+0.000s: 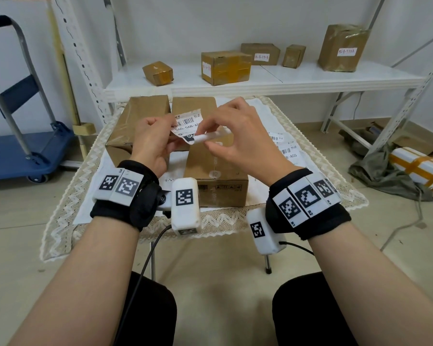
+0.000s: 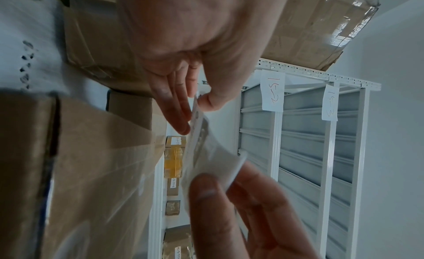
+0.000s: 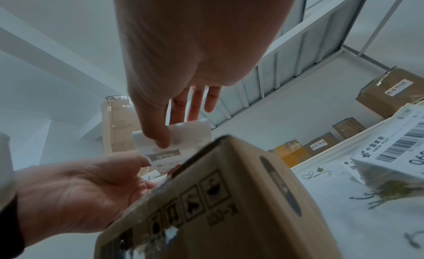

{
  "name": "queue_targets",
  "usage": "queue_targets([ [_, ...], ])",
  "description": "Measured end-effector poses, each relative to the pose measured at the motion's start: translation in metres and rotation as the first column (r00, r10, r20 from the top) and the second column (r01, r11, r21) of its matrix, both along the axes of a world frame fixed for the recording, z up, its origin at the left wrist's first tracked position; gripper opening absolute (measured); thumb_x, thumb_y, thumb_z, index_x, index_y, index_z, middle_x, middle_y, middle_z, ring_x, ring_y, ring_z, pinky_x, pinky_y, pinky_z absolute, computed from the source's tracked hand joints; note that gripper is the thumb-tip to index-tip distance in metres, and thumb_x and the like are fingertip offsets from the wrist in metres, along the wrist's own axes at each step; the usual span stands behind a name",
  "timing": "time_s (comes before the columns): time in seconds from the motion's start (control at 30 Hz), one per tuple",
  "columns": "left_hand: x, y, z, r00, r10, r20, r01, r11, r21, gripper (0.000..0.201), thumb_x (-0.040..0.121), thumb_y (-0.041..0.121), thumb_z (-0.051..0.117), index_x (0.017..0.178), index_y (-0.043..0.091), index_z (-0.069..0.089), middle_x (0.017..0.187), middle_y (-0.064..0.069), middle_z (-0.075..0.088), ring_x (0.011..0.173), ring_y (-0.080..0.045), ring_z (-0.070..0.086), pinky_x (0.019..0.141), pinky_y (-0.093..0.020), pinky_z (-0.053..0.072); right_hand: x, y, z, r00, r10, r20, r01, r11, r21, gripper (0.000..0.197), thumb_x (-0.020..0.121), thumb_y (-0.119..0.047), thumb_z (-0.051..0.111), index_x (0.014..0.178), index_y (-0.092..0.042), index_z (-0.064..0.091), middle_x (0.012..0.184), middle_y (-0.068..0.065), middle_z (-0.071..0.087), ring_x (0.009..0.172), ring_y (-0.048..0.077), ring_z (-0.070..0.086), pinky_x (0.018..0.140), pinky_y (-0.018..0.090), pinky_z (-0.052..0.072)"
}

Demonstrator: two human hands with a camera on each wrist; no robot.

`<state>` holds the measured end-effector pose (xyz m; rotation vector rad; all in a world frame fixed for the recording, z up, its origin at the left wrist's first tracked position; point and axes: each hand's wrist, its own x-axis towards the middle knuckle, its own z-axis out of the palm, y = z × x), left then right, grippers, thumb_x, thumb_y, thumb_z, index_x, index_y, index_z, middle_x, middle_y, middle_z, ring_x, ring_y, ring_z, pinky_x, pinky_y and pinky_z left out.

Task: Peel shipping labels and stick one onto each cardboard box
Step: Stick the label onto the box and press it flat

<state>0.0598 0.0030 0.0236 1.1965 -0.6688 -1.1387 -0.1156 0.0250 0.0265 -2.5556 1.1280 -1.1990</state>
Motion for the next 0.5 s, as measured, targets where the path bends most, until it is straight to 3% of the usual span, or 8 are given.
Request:
queue_targets([
  [0.07,0.000,-0.002,-0.001,1.000,0.006,0.000,-0.006,1.000,-0.001,0.018,0.094,0.001,0.056,0.097,0.014,0.043,0.096,-0.018,0.070,0.050,-0.016,0.066,0.034,-0.017,0.041,0.000,-0.001,-0.001,0.999,0.012,-0.031,-0.012,1.000,0.000,0.010,0.086,-0.020,0.072,0.095,-0.025,0.071,0.089,-0.011,0.065,0.095,0.012,0.046,0.087,0.041,0.042],
  [0.13,0.001,-0.004,-0.003,1.000,0.010,0.007,-0.010,1.000,-0.013,0.023,0.091,0.000,0.057,0.090,0.016,0.040,0.103,-0.020,0.073,0.056,-0.019,0.067,0.034,-0.017,0.040,0.001,-0.001,-0.001,0.999,0.037,-0.032,-0.036,0.999,0.031,0.009,0.085,-0.026,0.074,0.093,-0.023,0.071,0.090,-0.008,0.065,0.088,0.012,0.053,0.083,0.041,0.046],
  [0.2,0.002,-0.005,-0.005,1.000,0.009,0.009,-0.008,1.000,-0.029,0.024,0.091,-0.001,0.059,0.094,0.014,0.040,0.110,-0.025,0.073,0.064,-0.022,0.070,0.035,-0.016,0.040,0.001,0.001,0.000,0.999,0.055,-0.002,-0.054,0.996,0.076,0.013,0.086,-0.031,0.075,0.092,-0.020,0.071,0.090,-0.006,0.066,0.085,0.012,0.059,0.079,0.036,0.049],
  [0.27,0.002,-0.005,-0.006,1.000,0.005,0.016,-0.004,1.000,-0.031,0.026,0.092,0.000,0.060,0.100,0.013,0.040,0.113,-0.027,0.072,0.058,-0.017,0.069,0.035,-0.015,0.040,0.002,0.004,0.000,0.998,0.047,0.039,-0.051,0.993,0.105,0.015,0.091,-0.033,0.070,0.092,-0.018,0.073,0.089,-0.004,0.068,0.083,0.011,0.061,0.076,0.030,0.050],
  [0.33,0.001,-0.004,-0.007,1.000,0.013,0.025,-0.012,0.999,-0.040,0.027,0.093,0.000,0.060,0.095,0.017,0.039,0.115,-0.025,0.072,0.050,-0.012,0.065,0.035,-0.015,0.039,0.001,0.004,0.000,0.997,0.026,0.076,-0.035,0.992,0.124,0.016,0.096,-0.030,0.064,0.095,-0.018,0.074,0.086,-0.006,0.069,0.080,0.007,0.061,0.073,0.024,0.048],
  [0.4,-0.002,-0.005,-0.008,0.998,0.033,0.061,-0.030,0.998,-0.062,0.031,0.093,0.000,0.062,0.090,0.021,0.038,0.112,-0.021,0.070,0.050,-0.012,0.063,0.038,-0.017,0.041,0.001,0.004,0.000,0.992,0.006,0.126,-0.025,0.988,0.152,0.014,0.099,-0.023,0.060,0.101,-0.020,0.073,0.079,-0.011,0.066,0.072,0.004,0.058,0.068,0.015,0.042],
  [0.5,-0.005,-0.006,-0.011,0.996,0.043,0.084,-0.030,0.989,-0.144,0.034,0.089,-0.008,0.061,0.085,0.021,0.041,0.094,-0.012,0.059,0.063,-0.020,0.065,0.053,-0.028,0.050,0.000,0.003,0.000,0.978,-0.010,0.206,-0.032,0.979,0.199,0.019,0.096,-0.012,0.058,0.105,-0.021,0.072,0.077,-0.006,0.070,0.067,0.008,0.061,0.065,0.015,0.044],
])
